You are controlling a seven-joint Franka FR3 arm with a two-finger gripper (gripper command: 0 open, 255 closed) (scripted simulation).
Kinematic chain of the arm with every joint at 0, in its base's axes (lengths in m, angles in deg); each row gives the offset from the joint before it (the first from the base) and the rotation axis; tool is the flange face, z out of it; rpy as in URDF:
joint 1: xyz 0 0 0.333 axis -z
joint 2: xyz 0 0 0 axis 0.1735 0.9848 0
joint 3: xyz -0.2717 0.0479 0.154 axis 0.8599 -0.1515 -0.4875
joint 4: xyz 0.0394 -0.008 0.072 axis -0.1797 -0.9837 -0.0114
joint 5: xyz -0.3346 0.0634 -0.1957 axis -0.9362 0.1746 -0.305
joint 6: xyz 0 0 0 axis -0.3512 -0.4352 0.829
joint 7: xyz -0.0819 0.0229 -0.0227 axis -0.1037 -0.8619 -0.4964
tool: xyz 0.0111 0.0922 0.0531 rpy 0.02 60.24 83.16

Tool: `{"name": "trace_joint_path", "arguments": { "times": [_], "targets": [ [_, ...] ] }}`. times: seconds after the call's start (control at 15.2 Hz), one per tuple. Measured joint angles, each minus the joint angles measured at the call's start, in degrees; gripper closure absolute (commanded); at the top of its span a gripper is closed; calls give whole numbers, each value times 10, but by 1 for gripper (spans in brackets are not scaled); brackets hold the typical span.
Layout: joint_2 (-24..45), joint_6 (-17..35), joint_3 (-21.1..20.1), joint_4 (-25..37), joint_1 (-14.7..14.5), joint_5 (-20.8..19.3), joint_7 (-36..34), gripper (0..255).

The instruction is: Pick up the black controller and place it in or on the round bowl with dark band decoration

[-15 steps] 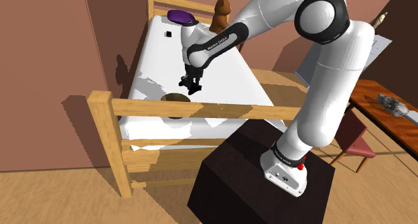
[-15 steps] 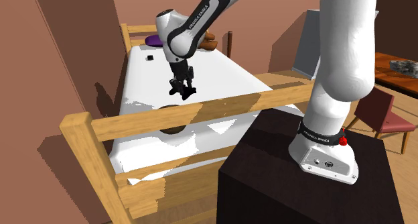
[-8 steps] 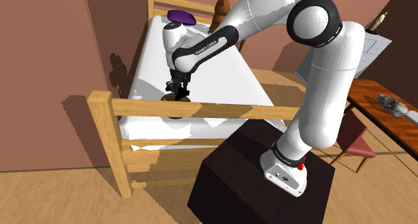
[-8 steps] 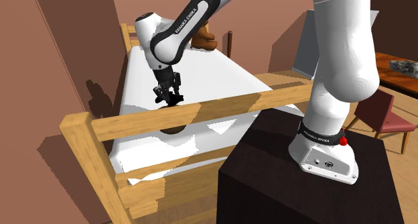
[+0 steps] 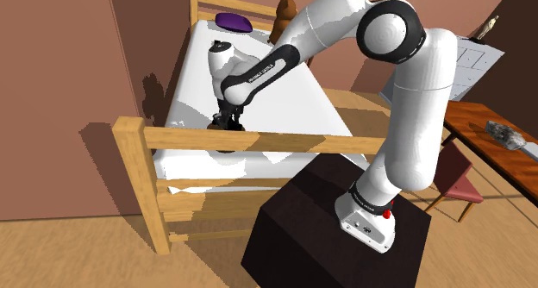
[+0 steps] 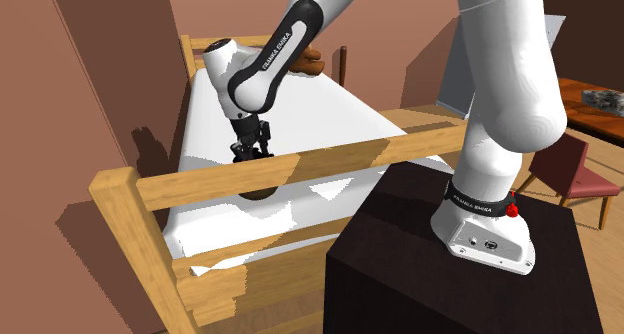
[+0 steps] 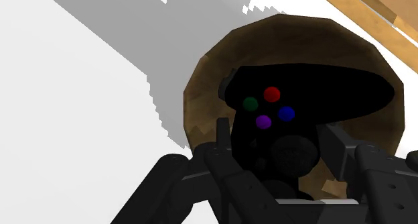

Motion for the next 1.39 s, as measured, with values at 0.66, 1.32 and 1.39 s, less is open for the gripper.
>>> {"name": "trace_joint_path", "arguments": {
  "times": [0.66,1.32,1.39],
  "targets": [
    [29,26,4,2,-2,-7,-9,255],
    [12,9,0,3,-3,-3,-6,0],
    [4,-4,-2,8,-4,1,-4,0]
  ]
}}
